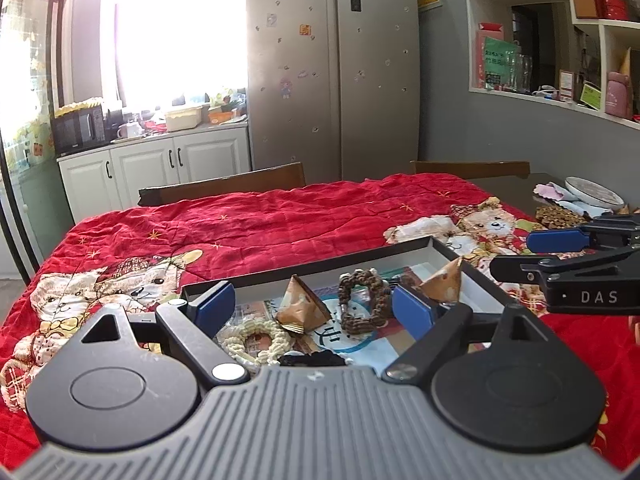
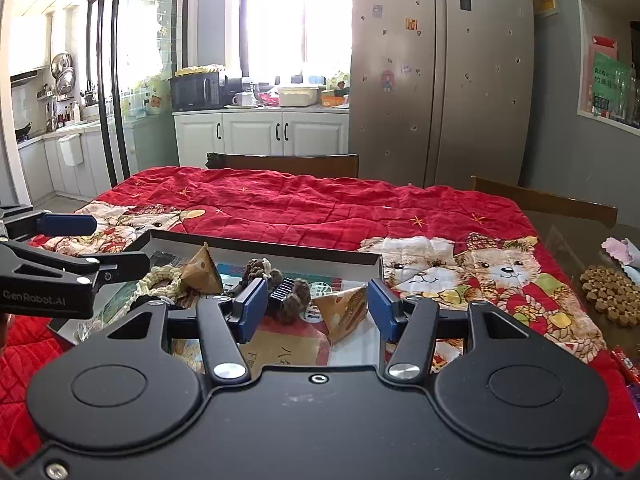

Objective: Organize objects
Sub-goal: 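Lift both open tools up and back out of the box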

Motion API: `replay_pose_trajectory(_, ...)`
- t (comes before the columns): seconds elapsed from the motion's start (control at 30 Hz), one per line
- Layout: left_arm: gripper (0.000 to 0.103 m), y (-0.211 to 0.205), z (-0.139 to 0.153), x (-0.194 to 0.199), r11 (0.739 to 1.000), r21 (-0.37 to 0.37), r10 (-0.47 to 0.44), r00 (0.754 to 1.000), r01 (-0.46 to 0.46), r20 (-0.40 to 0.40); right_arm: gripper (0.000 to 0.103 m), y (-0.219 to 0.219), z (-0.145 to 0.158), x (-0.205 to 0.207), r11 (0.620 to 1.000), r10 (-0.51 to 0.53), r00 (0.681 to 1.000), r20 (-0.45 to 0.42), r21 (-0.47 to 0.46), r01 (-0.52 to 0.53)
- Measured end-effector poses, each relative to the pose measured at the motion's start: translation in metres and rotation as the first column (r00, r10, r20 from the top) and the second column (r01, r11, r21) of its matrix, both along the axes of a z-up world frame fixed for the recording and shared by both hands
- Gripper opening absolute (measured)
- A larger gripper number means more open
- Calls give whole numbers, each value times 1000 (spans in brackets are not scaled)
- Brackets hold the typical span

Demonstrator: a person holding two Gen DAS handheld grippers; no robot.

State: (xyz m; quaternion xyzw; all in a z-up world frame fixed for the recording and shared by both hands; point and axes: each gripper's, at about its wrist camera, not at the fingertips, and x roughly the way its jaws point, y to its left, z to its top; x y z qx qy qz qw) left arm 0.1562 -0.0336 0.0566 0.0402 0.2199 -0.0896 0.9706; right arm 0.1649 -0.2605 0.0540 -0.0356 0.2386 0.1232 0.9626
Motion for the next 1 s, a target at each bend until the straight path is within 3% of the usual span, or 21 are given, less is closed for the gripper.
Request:
replay_pose_trajectory(0.6,93,-22,4,-42,994,40,-107,994,106,21,56,-23,5,-43,1000,-8,1000,13,-29,9)
replay_pose_trajectory(1.0,94,-31,-8,-61,984,56,-169,986,169,-8,56,-36,-12,-64,999,-8,1000,-27,-36,7)
